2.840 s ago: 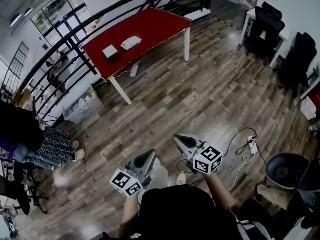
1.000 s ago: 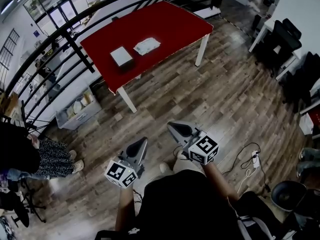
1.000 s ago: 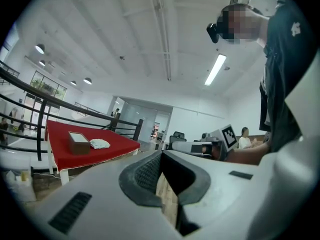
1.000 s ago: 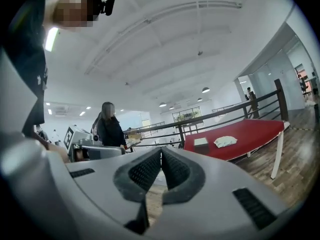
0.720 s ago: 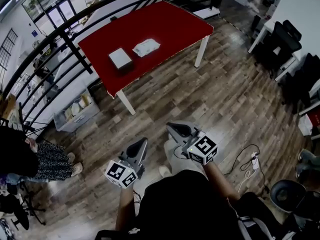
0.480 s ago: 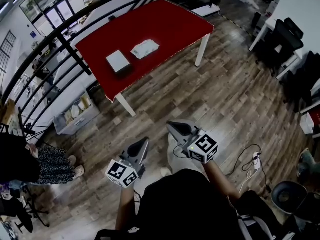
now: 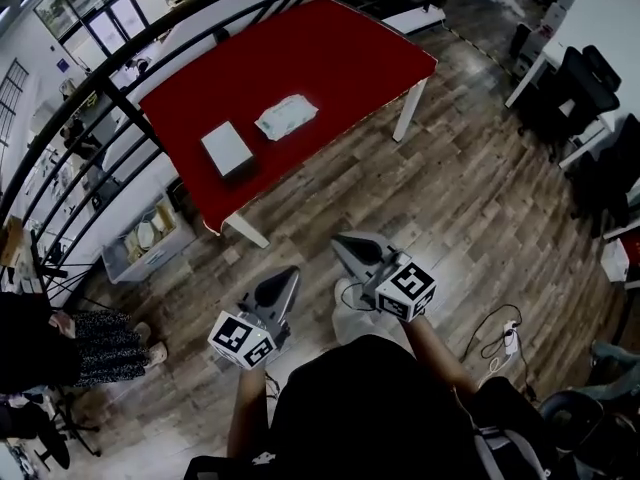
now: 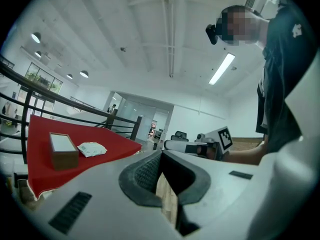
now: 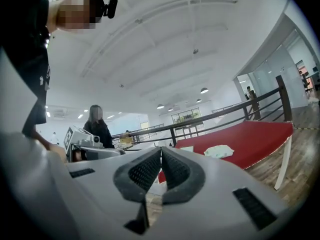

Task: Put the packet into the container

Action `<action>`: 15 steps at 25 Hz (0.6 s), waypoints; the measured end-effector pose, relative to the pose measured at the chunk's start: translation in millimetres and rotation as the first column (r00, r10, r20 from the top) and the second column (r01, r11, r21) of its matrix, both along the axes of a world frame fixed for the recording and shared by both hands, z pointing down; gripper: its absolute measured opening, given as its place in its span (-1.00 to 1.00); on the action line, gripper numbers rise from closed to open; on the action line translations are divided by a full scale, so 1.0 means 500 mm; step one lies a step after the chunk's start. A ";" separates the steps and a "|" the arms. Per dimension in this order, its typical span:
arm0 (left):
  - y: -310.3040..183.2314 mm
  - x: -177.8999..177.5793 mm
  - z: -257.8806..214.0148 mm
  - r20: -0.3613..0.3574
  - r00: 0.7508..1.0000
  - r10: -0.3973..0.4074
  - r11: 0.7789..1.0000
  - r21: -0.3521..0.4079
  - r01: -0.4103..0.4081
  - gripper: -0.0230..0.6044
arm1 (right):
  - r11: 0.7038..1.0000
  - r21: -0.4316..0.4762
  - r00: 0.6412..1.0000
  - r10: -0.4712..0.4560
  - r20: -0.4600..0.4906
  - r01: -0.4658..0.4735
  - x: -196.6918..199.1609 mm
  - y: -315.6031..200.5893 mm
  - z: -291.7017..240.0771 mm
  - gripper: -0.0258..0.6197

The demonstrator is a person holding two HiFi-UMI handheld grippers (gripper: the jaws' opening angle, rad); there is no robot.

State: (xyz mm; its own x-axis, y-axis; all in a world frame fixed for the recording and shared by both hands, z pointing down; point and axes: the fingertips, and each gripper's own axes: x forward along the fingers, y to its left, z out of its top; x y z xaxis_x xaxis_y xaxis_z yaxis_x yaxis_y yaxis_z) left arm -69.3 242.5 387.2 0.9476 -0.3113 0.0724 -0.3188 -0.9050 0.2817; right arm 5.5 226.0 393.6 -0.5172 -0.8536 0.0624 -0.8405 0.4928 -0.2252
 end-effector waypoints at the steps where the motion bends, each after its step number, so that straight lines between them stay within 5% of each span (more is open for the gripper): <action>1: -0.021 0.010 -0.002 0.002 1.000 -0.004 1.000 0.000 0.004 -0.91 | 1.000 0.000 1.000 -0.003 -0.003 0.003 0.009 -0.023 -0.002 -0.85; 15: -0.238 0.127 -0.010 -0.003 0.994 -0.110 0.994 -0.019 0.110 -0.91 | 0.992 -0.006 0.991 -0.122 0.063 0.123 0.126 -0.228 0.002 -0.85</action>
